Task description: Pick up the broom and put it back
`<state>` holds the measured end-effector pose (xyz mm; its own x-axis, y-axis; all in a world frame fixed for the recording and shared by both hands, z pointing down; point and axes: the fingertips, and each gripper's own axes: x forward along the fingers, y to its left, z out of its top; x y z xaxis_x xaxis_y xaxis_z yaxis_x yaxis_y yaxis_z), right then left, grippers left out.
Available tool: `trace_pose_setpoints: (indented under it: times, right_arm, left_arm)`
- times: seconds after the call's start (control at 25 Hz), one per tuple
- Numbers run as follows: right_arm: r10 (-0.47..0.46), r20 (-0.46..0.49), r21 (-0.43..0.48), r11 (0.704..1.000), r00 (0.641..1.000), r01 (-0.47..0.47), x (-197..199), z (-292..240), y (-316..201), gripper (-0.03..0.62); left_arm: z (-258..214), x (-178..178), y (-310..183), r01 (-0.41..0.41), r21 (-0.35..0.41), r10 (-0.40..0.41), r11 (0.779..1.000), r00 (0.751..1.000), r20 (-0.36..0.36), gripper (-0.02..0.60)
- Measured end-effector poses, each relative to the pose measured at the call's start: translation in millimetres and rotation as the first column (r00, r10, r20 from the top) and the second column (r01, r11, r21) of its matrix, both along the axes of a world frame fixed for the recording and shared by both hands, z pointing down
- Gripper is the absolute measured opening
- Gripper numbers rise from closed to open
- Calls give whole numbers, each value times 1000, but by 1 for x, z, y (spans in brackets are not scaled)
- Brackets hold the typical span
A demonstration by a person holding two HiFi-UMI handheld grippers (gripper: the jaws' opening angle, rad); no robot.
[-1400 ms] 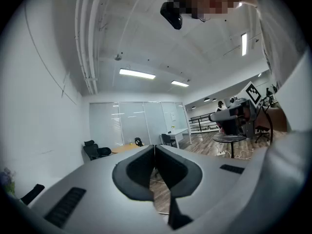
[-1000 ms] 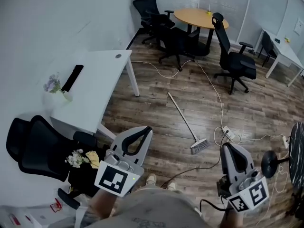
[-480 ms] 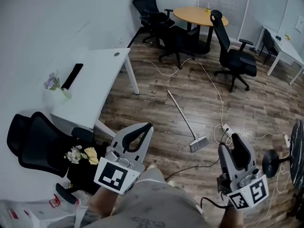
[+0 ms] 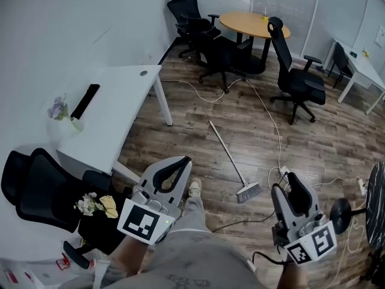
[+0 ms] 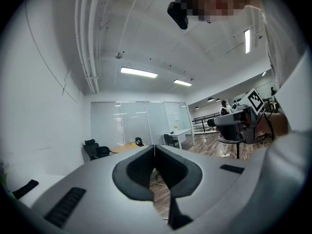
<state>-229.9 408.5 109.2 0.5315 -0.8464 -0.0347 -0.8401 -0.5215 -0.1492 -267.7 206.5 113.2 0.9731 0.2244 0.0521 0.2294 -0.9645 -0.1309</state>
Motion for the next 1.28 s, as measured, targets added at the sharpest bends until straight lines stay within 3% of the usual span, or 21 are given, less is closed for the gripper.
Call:
trace_pose_setpoints:
  times: [0.28, 0.72, 0.88, 1.04, 1.28]
  right_arm:
    - [11, 51, -34, 999, 999, -9, 76, 20, -46, 187]
    - [41, 162, -204, 979, 986, -7, 222, 73, -157, 189]
    - [62, 223, -272, 962, 973, 1, 271, 114, -196, 189]
    - [103, 347, -310, 951, 932, 11, 314, 171, -221, 190]
    - [130, 438, -383, 922, 889, 54, 355, 240, -250, 192]
  left_arm:
    - [14, 72, -45, -8, -8, 8, 1000, 1000, 23, 20]
    - [62, 212, -147, -43, 7, 41, 999, 984, 175, 20]
    - [92, 259, -185, -64, -4, 63, 998, 969, 238, 20]
    - [132, 301, -211, -83, -38, 90, 996, 951, 296, 20]
    - [215, 335, -238, -48, -99, 87, 994, 891, 446, 20]
